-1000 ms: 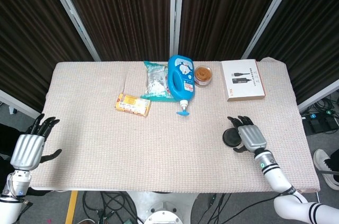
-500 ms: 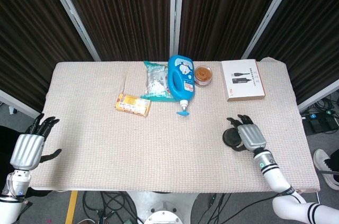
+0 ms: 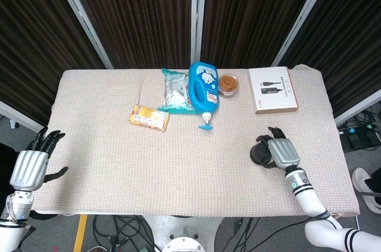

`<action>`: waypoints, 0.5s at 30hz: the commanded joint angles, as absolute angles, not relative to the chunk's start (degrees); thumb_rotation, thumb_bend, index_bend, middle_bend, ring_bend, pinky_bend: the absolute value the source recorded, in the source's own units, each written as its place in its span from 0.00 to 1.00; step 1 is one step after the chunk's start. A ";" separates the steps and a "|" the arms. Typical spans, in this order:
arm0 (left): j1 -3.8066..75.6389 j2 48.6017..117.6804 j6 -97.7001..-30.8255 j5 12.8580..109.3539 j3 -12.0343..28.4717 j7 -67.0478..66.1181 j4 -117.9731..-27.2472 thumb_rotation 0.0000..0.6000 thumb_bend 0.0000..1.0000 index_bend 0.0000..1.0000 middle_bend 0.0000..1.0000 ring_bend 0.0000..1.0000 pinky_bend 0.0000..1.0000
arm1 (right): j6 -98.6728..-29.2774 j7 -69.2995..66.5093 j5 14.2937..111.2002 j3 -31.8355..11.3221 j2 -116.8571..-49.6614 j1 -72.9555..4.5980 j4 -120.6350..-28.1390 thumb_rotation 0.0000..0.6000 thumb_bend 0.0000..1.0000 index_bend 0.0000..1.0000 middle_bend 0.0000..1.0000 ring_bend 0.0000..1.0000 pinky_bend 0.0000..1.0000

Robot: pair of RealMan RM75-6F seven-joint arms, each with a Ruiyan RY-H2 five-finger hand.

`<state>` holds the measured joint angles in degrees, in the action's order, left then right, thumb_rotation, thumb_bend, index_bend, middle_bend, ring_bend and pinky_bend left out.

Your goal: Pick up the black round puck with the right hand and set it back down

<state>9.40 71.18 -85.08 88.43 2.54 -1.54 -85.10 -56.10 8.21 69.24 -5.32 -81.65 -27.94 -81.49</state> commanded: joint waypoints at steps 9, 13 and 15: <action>9.50 70.98 -85.15 88.62 2.64 -1.69 -85.54 1.00 0.13 0.17 0.14 0.03 0.29 | -59.82 6.20 71.74 -6.36 -78.78 -26.83 -85.80 1.00 0.12 0.33 0.39 0.00 0.00; 9.52 70.92 -85.09 88.65 2.60 -1.85 -85.68 1.00 0.13 0.17 0.14 0.03 0.29 | -62.04 5.64 72.14 -7.06 -76.87 -25.93 -87.24 1.00 0.12 0.33 0.39 0.01 0.00; 9.53 70.91 -85.14 88.70 2.62 -1.92 -85.80 1.00 0.13 0.17 0.14 0.03 0.29 | -62.90 5.24 71.72 -7.46 -75.82 -25.33 -87.26 1.00 0.12 0.33 0.39 0.01 0.00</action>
